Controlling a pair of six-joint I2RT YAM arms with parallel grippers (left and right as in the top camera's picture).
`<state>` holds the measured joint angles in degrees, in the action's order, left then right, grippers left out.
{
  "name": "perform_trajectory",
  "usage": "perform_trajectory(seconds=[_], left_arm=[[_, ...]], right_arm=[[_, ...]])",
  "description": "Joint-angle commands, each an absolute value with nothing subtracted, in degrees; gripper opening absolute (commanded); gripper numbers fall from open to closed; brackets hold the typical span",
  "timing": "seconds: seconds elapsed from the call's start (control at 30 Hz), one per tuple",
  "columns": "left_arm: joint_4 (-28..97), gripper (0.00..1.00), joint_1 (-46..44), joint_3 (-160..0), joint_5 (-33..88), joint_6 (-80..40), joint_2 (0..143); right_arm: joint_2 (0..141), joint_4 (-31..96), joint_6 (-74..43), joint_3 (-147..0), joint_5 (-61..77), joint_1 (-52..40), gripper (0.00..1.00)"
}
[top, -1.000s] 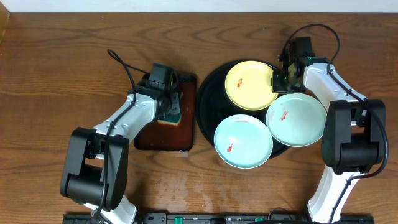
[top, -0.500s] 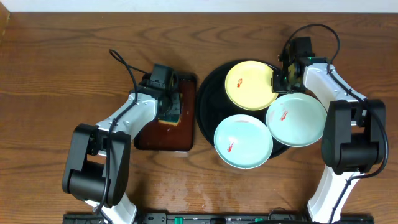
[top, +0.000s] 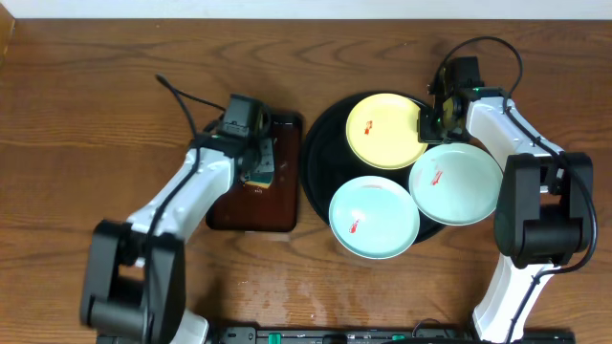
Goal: Clean dirty plates on tray and stack at the side
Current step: 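Lift the green sponge with the left gripper off the small tray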
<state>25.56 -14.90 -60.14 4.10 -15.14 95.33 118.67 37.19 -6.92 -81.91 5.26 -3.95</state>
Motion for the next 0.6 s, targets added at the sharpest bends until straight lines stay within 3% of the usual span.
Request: perform_trajectory(seconds=[0.0, 0.1, 0.2, 0.57], left_arm=[[26.57, 0.07, -14.81, -60.99, 3.20, -15.07, 90.78], [28.12, 0.07, -14.70, -61.45, 3.77, -15.05, 88.42], [32.14, 0.07, -13.13, -64.51, 9.30, -15.05, 87.44], [37.54, 0.07, -10.00, -72.88, 15.66, -12.91, 87.59]], right_arm=[[118.96, 37.54, -5.91, -81.67, 4.34, -4.23, 0.04], [118.96, 37.52, -5.91, -81.67, 4.34, -4.23, 0.05], [118.96, 37.52, -5.91, -81.67, 4.34, -4.23, 0.18], [118.96, 37.21, -5.91, -81.65, 4.34, -4.23, 0.20]])
